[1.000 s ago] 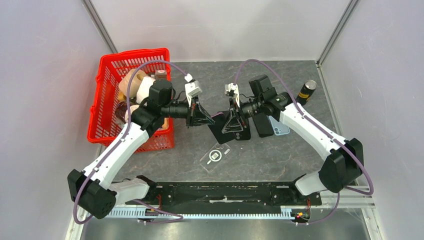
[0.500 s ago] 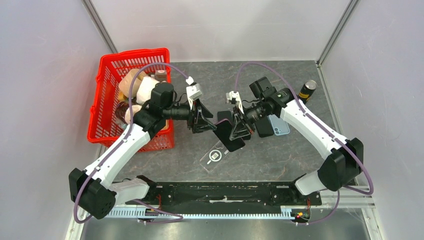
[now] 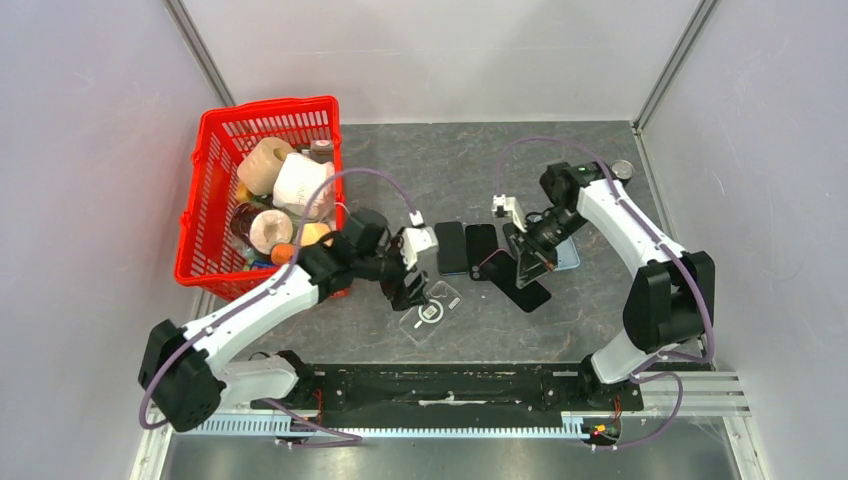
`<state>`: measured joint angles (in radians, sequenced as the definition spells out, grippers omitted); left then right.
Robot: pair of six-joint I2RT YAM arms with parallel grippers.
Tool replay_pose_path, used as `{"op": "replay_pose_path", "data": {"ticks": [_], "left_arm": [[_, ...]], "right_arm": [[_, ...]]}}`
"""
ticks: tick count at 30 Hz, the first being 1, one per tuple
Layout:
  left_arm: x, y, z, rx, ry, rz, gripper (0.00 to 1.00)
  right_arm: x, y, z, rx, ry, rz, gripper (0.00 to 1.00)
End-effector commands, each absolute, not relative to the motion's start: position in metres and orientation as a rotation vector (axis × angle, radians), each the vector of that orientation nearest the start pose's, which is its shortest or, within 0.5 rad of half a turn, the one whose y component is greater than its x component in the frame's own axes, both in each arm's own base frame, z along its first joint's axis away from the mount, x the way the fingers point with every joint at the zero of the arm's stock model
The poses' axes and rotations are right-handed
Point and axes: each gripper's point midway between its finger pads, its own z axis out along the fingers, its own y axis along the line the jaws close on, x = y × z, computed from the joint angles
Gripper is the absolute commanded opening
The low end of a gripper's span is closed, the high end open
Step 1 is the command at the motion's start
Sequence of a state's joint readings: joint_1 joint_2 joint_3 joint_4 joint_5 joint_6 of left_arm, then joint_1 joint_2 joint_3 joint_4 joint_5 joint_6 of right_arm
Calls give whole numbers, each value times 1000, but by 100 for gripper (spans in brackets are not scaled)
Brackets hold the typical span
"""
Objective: Take the phone out of the phone case
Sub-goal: Adjust the phone case at the center of the board.
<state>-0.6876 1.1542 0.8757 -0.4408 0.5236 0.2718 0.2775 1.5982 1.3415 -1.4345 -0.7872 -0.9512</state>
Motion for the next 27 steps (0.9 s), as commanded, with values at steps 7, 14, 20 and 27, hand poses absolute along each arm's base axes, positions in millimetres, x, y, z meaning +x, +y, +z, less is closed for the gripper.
{"op": "replay_pose_path", "data": {"ticks": [7, 14, 20, 27], "left_arm": [[207, -275, 86, 1390, 2114, -521, 88], [211, -294, 54, 1441, 2213, -499, 90], [208, -303, 41, 1473, 2248, -503, 91], [210, -309, 38, 1493, 2242, -499, 91]], "right_arm": [[189, 111, 159, -1398, 2374, 1116, 0], [181, 94, 155, -1365, 2405, 1081, 0], [177, 91, 151, -1358, 2403, 1091, 0], [173, 92, 149, -1361, 2399, 1104, 0]]}}
